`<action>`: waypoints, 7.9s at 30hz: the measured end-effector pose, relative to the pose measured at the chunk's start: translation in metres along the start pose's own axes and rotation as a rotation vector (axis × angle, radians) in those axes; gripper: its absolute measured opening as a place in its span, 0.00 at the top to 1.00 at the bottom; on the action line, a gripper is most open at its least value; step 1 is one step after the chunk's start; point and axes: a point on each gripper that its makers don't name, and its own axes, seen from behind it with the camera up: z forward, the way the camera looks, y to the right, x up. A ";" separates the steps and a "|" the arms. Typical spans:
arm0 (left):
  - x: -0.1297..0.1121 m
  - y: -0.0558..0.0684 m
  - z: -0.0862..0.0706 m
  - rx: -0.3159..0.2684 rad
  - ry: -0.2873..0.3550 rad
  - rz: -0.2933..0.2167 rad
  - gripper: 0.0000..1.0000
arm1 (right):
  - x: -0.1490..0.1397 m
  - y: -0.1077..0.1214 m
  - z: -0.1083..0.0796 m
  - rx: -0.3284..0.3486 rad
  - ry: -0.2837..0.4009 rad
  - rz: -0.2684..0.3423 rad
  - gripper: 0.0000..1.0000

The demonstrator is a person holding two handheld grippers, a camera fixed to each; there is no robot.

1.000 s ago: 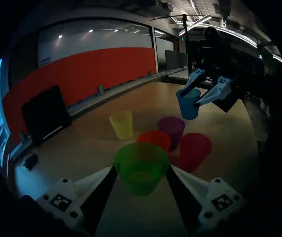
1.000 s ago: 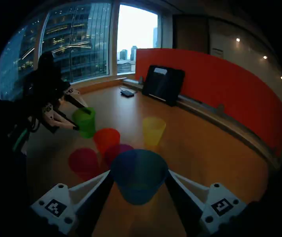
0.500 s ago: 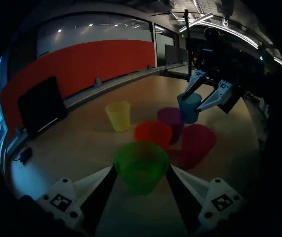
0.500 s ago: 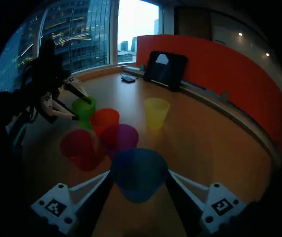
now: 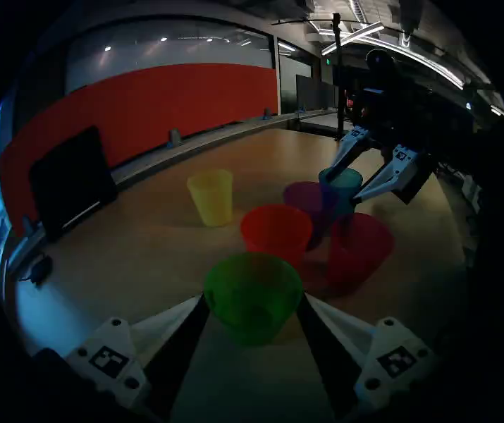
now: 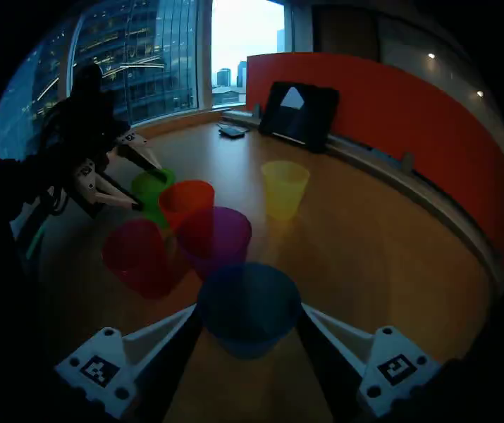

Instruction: Pour water

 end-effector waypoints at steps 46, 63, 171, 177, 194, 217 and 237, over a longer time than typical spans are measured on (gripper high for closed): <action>-0.012 0.001 -0.058 0.102 0.035 -0.093 0.02 | -0.028 -0.007 -0.056 -0.092 0.037 0.078 0.00; 0.007 -0.022 -0.098 0.252 0.160 -0.148 0.02 | 0.003 -0.001 -0.092 -0.204 0.200 0.110 0.00; -0.007 -0.093 -0.158 0.856 0.510 -0.303 0.02 | 0.098 0.055 -0.202 -0.904 0.720 0.260 0.00; -0.008 -0.093 -0.156 0.856 0.504 -0.300 0.02 | 0.097 0.055 -0.201 -0.907 0.717 0.255 0.00; -0.010 -0.092 -0.154 0.852 0.501 -0.297 0.02 | 0.100 0.053 -0.207 -0.902 0.742 0.243 0.00; -0.010 -0.092 -0.154 0.852 0.500 -0.296 0.02 | 0.069 0.056 -0.179 -0.867 0.731 0.234 0.00; -0.011 -0.093 -0.154 0.852 0.500 -0.296 0.02 | 0.039 0.076 -0.149 -0.874 0.719 0.268 0.00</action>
